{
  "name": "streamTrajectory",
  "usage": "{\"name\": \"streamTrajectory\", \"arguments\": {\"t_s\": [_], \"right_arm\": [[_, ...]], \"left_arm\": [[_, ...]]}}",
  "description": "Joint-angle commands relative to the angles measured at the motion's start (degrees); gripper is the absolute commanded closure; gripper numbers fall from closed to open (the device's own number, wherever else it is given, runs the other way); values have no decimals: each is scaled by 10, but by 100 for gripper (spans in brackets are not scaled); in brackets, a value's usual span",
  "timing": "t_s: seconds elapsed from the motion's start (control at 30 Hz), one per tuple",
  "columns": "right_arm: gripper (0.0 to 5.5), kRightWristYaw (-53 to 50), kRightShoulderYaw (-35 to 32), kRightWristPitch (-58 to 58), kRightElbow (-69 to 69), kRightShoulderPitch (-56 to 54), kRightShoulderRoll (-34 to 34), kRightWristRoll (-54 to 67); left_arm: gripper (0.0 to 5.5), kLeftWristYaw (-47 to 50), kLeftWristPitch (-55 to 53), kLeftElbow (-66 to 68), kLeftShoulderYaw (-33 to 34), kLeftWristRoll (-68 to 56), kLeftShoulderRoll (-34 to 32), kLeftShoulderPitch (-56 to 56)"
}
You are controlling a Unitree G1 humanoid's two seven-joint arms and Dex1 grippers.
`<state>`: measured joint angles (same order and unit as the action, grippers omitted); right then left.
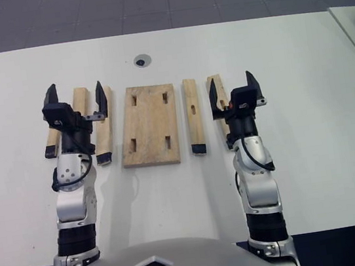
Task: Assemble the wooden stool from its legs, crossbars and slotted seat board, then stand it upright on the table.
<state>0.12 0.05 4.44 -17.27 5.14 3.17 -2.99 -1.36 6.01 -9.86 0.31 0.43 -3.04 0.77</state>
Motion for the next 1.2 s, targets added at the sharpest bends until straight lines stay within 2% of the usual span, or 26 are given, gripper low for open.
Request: {"name": "streamTrajectory", "arguments": {"t_s": [0.03, 0.1, 0.33, 0.37, 0.47, 0.5, 0.63, 0.83, 1.2], "right_arm": [[32, 0, -2, 0, 2, -2, 1, 0], [13, -1, -3, -1, 4, -2, 0, 0], [13, -1, -3, -3, 9, -2, -1, 1], [28, -1, -5, -3, 10, -4, 0, 2], [71, 1, -14, -2, 6, 0, 5, 6], [51, 0, -20, 6, 0, 6, 7, 9], [10, 9, -55, 43, -28, 46, 19, 28], [10, 26, -109, 132, -47, 90, 26, 87], [186, 44, -90, 194, -18, 109, 46, 76]], "left_arm": [[10, -1, -2, -3, -8, 7, 1, 13], [10, -1, -2, -4, -10, 7, 2, 17], [10, -1, 0, 1, -12, 7, 0, 12], [10, -2, 2, 2, -12, 6, 0, 9], [56, -2, 5, 7, -12, 5, 0, 4], [74, -1, 4, 6, -12, 6, 0, 4], [16, 1, 0, -2, -10, 6, -1, 18], [11, -2, -5, -12, -11, 5, -2, 29], [10, -4, -7, -4, -9, 3, -3, 30]]}}
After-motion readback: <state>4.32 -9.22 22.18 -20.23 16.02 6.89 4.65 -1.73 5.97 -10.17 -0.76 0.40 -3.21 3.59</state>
